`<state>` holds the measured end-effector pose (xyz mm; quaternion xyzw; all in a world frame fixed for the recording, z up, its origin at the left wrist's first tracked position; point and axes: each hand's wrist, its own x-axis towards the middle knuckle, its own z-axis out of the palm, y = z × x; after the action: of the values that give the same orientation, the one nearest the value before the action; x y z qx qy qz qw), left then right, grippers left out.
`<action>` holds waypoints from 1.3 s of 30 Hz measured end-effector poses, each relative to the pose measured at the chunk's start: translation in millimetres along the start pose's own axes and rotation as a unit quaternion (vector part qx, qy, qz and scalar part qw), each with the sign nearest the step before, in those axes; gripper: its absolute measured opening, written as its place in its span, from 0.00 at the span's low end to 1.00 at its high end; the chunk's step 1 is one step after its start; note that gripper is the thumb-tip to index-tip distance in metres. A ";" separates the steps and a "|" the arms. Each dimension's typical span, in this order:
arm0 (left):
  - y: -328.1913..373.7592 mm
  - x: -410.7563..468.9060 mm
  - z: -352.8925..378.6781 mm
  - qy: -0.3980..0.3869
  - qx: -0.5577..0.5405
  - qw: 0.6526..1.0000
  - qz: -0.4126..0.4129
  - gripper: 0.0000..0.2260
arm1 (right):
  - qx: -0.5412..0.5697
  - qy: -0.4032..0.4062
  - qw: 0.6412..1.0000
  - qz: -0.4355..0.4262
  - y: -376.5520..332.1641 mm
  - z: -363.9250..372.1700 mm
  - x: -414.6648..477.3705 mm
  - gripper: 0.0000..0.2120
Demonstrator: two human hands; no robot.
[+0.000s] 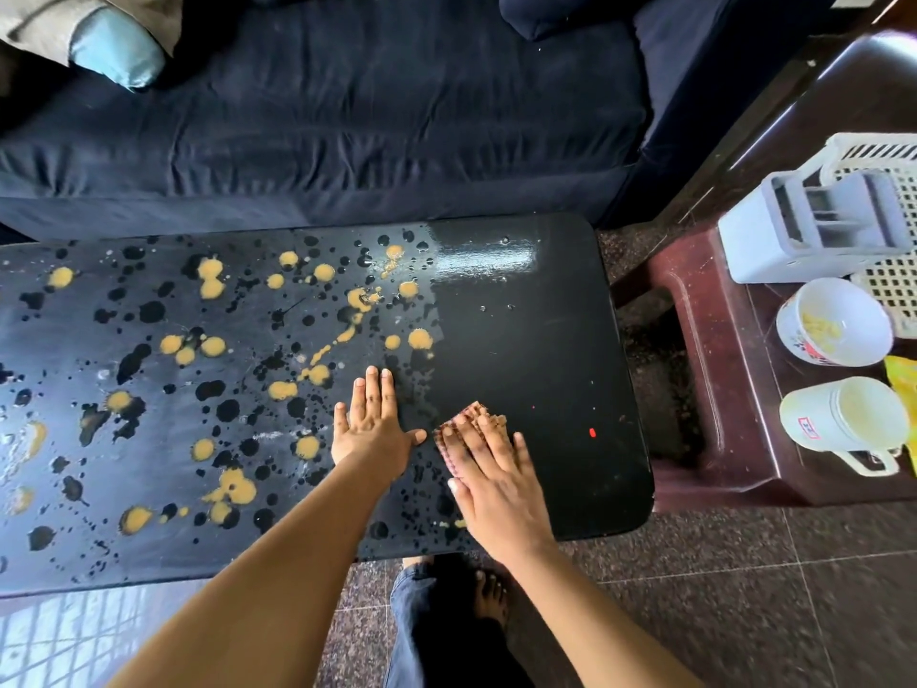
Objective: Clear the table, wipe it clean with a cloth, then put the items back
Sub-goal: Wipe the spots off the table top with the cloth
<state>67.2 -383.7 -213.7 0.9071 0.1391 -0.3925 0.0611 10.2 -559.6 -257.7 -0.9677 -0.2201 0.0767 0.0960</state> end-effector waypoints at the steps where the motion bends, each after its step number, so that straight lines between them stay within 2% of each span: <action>1: 0.0 -0.4 0.0 0.000 0.000 1.000 -0.001 0.38 | -0.010 0.003 1.000 0.012 9.0 0.4 -3.3 0.27; 5: -0.4 -1.2 1.2 0.000 -0.002 1.000 0.000 0.38 | 0.002 0.021 0.980 0.198 21.0 -0.3 -9.5 0.28; 7: -1.3 -1.1 1.8 0.002 -0.003 1.000 0.002 0.38 | 0.020 0.033 0.973 0.226 2.3 2.6 -8.2 0.29; 10: -2.6 -0.5 1.7 0.008 -0.008 1.000 0.008 0.38 | 0.032 0.015 0.991 0.128 -29.4 5.9 -9.5 0.29; 13: -3.4 -0.7 0.5 0.006 -0.014 1.000 0.010 0.38 | 0.014 0.001 0.999 0.033 -21.0 5.2 -16.0 0.28; 15: -4.5 -0.8 0.6 0.005 -0.012 1.000 0.009 0.38 | 0.002 0.004 0.999 0.050 1.2 4.6 -24.5 0.29; 18: -5.4 -1.0 2.5 0.005 -0.007 1.000 0.009 0.38 | 0.004 0.014 0.984 0.175 23.8 1.5 -38.1 0.30; 20: -5.5 -1.7 3.1 0.004 -0.007 1.000 0.009 0.38 | 0.018 0.022 0.973 0.228 12.3 2.6 -40.6 0.30; 22: -4.2 -1.4 3.2 0.011 -0.009 1.000 0.012 0.38 | 0.035 0.026 0.977 0.209 -9.5 4.3 -36.6 0.30; 24: -4.0 -1.8 2.2 0.018 -0.013 1.000 0.014 0.38 | 0.036 0.010 0.992 0.125 -28.3 5.5 -34.1 0.30; 26: -4.9 -2.0 3.0 0.020 -0.014 1.000 0.011 0.38 | 0.023 -0.006 0.998 0.050 -26.3 5.8 -36.4 0.30; 28: -6.2 -2.0 3.8 0.021 -0.014 1.000 0.006 0.38 | 0.015 -0.003 1.000 0.025 -7.8 6.1 -42.7 0.30; 30: -7.0 -1.9 4.8 0.021 -0.016 1.000 0.006 0.38 | 0.006 0.000 0.998 0.055 11.9 5.6 -52.0 0.30; 32: -6.7 -1.6 5.5 0.026 -0.018 0.999 0.009 0.38 | 0.005 -0.001 0.992 0.129 22.0 3.3 -57.4 0.29; 35: -6.6 -1.4 6.7 0.029 -0.020 0.999 0.010 0.39 | 0.024 0.004 0.978 0.209 0.2 2.3 -54.4 0.30; 37: -7.0 -1.2 8.0 0.036 -0.017 0.999 0.011 0.38 | 0.041 0.006 0.982 0.184 -25.5 5.0 -50.1 0.30; 39: -7.4 -1.2 8.7 0.043 -0.018 0.999 0.013 0.38 | 0.042 -0.009 0.993 0.111 -46.2 9.9 -50.4 0.30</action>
<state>58.2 -378.8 -218.8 0.9235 0.1367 -0.3501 0.0764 -55.6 -539.4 -251.9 -0.9805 -0.1085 0.1050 0.1257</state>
